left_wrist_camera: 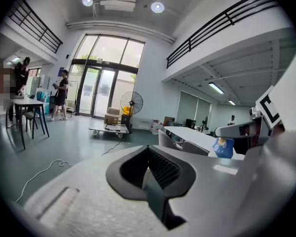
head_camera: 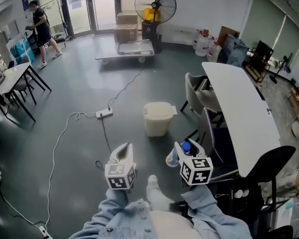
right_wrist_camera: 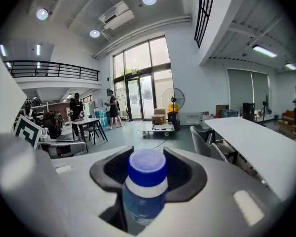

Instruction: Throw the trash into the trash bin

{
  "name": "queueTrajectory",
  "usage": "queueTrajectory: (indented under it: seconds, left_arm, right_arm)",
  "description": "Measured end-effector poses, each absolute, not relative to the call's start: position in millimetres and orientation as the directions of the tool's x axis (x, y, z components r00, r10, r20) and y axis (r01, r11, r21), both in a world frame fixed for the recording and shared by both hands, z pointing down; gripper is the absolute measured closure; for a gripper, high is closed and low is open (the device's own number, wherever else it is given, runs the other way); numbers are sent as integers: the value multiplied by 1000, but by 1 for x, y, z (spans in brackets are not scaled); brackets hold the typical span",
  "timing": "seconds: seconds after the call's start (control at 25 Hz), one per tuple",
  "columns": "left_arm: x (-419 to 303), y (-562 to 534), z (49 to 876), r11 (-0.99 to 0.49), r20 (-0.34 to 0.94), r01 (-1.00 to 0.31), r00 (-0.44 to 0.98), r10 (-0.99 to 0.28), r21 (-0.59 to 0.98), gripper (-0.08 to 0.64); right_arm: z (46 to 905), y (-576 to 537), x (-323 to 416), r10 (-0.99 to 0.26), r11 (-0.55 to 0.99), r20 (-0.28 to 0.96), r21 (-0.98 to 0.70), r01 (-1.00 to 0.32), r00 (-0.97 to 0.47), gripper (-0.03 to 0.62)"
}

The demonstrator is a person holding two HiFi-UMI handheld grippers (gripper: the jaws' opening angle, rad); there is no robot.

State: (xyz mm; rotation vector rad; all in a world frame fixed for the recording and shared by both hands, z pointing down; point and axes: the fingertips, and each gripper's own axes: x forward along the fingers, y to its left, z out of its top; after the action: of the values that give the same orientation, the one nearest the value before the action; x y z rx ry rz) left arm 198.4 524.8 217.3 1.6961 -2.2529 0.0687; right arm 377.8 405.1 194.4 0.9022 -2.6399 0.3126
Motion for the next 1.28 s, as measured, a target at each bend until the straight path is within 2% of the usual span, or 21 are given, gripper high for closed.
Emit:
queueTrajectory:
  seconds: [0.88, 1.28]
  left_arm:
    - [61, 368, 224, 343, 325, -931, -289, -900, 122, 551]
    - [24, 294, 218, 331, 316, -938, -285, -905, 103, 551]
  right_arm:
    - [203, 218, 241, -520, 770, 423, -143, -621, -742, 400]
    - [203, 148, 200, -521, 768, 401, -166, -619, -753, 400]
